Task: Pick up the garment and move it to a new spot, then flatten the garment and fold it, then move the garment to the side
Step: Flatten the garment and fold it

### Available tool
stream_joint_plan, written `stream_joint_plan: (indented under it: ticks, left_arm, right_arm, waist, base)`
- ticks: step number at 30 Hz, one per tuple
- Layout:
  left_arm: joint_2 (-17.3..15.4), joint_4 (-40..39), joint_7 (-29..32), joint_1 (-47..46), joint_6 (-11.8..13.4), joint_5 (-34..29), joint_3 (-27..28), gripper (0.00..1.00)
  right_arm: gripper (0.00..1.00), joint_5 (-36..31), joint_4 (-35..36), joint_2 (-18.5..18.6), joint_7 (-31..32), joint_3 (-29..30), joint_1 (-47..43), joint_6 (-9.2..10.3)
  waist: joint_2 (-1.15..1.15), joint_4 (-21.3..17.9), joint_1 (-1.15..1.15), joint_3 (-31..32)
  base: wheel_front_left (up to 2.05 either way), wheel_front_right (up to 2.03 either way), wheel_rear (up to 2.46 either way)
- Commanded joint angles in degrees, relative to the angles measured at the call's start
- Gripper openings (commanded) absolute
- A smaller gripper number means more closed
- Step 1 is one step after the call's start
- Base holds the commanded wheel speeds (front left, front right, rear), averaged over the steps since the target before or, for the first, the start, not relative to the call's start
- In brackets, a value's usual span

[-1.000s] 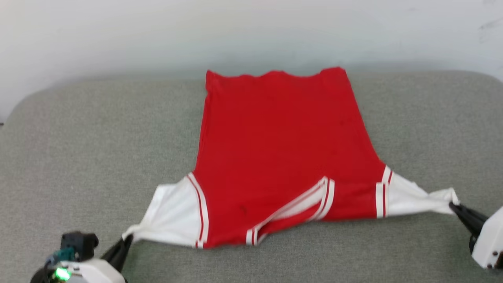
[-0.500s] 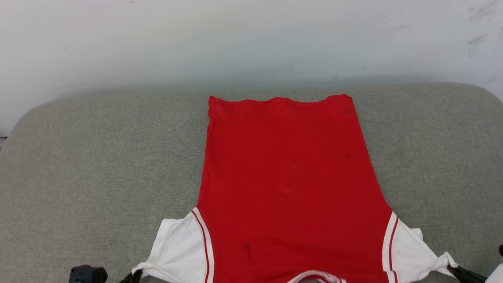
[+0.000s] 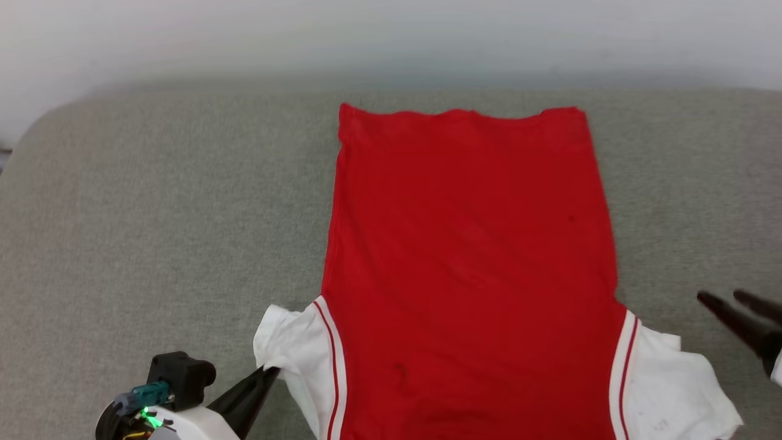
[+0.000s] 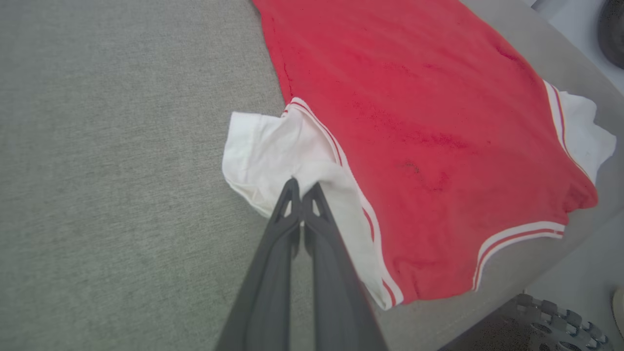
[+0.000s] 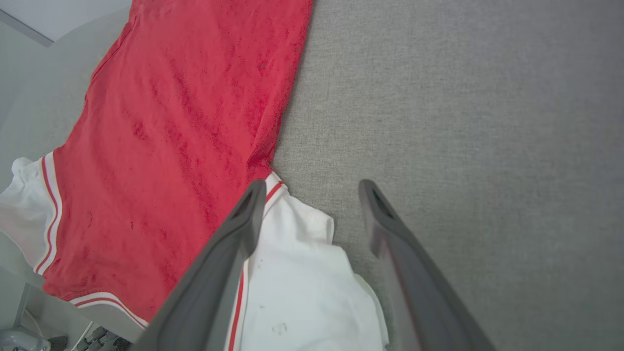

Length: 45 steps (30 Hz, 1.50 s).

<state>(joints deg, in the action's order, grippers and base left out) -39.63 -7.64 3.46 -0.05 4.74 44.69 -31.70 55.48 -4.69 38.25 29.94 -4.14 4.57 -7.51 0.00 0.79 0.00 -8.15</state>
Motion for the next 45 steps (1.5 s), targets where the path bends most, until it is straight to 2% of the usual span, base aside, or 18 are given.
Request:
stream_joint_plan:
  ticks: [1,5,10,20,26,32,40,41,42,43,45]
  left_arm:
    - [-0.95,-3.5,1.82,-0.93,0.94,-0.47,-0.34,0.0]
    - [-1.76,-10.65,5.29,-2.35,2.27,-0.61,-0.47,0.0]
    - [-2.61,-17.52,8.56,-4.94,2.43,-1.58,-1.22,0.0]
    - [-1.54,-23.23,10.09,-8.81,2.01,-4.62,-2.78,0.0]
    - [0.29,-23.54,9.98,-10.63,1.21,-5.34,-4.3,0.0]
    - [1.89,-22.31,8.39,-11.9,0.53,-5.76,-4.57,0.0]
    - [3.18,-20.38,7.08,-13.18,-0.17,-5.82,-4.84,0.0]
    - [3.21,-20.26,7.0,-13.28,-0.13,-5.75,-4.74,0.0]
    - [3.2,-20.13,6.96,-13.34,-0.15,-5.68,-4.66,0.0]
    - [3.18,-20.02,6.95,-13.35,-0.12,-5.58,-4.54,0.0]
    - [3.11,-19.74,6.84,-13.37,-0.01,-5.49,-4.4,0.0]
  right_arm:
    - [1.0,-0.38,1.33,-0.87,3.03,1.42,3.5,0.04]
    - [1.0,-3.62,2.38,-2.53,10.67,4.36,10.52,0.04]
    - [1.0,-9.62,0.84,-4.89,21.09,7.41,21.08,0.04]
    - [1.0,-24.02,-5.64,-8.3,34.52,11.64,39.09,0.04]
    - [1.0,-31.72,-10.59,-7.23,38.67,14.67,46.81,0.04]
    - [1.0,-36.91,-12.86,-8.05,40.52,17.86,50.51,0.04]
    - [1.0,-38.65,-14.33,-9.87,43.37,17.07,45.75,0.04]
    - [0.86,-38.6,-14.61,-9.67,44.08,16.7,44.92,0.04]
    - [0.37,-38.49,-14.79,-9.32,44.61,16.11,44.03,0.04]
    - [0.0,-38.28,-14.76,-8.98,44.93,15.73,43.32,0.04]
    - [0.0,-38.32,-14.58,-8.39,44.51,15.35,42.78,0.04]
  waist:
    - [0.0,2.51,0.0,-3.79]
    - [0.0,5.4,0.0,-8.17]
    - [0.0,9.53,0.0,-13.98]
    - [0.0,16.41,0.0,-21.42]
    - [0.0,19.75,0.0,-24.57]
    - [0.0,21.57,0.0,-26.51]
    - [0.0,22.26,0.0,-27.32]
    - [0.0,22.29,0.0,-27.29]
    - [0.0,22.3,0.0,-27.24]
    - [0.0,22.29,0.0,-27.18]
    - [0.0,22.18,0.0,-26.95]
  base:
    - [0.0,0.0,0.0]
    - [0.0,0.0,0.0]
    - [0.0,0.0,0.0]
    - [0.0,0.0,0.0]
    - [0.0,0.0,0.0]
    - [0.0,0.0,0.0]
    - [0.0,0.0,0.0]
    - [0.0,0.0,0.0]
    - [0.0,0.0,0.0]
    - [0.0,0.0,0.0]
    - [0.0,0.0,0.0]
